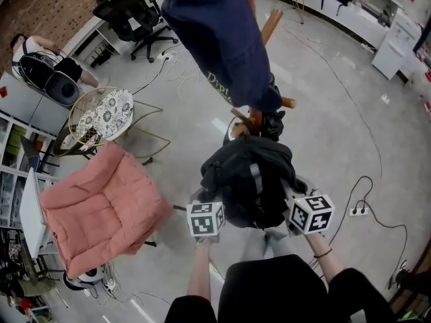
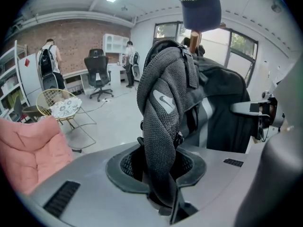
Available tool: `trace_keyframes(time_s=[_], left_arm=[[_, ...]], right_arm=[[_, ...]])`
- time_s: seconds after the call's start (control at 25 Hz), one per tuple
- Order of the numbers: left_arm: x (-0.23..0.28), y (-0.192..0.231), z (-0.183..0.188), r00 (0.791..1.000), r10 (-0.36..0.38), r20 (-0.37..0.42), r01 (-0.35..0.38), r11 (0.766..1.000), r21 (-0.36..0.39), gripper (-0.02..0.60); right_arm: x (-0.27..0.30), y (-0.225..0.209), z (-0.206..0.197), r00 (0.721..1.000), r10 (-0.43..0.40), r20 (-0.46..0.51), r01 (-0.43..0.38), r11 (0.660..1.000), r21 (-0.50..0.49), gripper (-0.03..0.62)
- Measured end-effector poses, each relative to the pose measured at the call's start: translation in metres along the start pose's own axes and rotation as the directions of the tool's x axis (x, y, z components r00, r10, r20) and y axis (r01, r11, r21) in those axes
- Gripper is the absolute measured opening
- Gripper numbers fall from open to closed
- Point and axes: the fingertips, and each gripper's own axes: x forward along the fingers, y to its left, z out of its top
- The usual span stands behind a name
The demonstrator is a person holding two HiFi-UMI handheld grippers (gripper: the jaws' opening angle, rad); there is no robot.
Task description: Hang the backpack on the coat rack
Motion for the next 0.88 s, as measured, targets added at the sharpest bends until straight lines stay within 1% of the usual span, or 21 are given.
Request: trace_keyframes(time_s=[0.32, 0.52, 0.88], left_arm=[[0.026, 0.008, -0.004, 1.000, -0.006, -0.019, 0.006, 1.000, -0.007, 0.104], [0.038, 0.012, -0.005, 1.000, -0.020, -0.010, 0.020, 1.000, -0.013, 0.104], [0.067, 0.015, -0.001, 0.999, -0.042, -0.001, 0.042, 0.999, -0.012, 0.109]], right_arm=[[0.017, -0.010, -0.012, 0.999, -0.041, -0.009, 0.042, 0.999, 0.026, 0.028], [0.022, -0.013, -0.013, 0.998, -0.057, -0.002, 0.057, 0.998, 0.020, 0.028], [0.034, -0.026, -0.017, 0.993, -0.110, 0.030, 0.110, 0.994, 0.022, 0.028]])
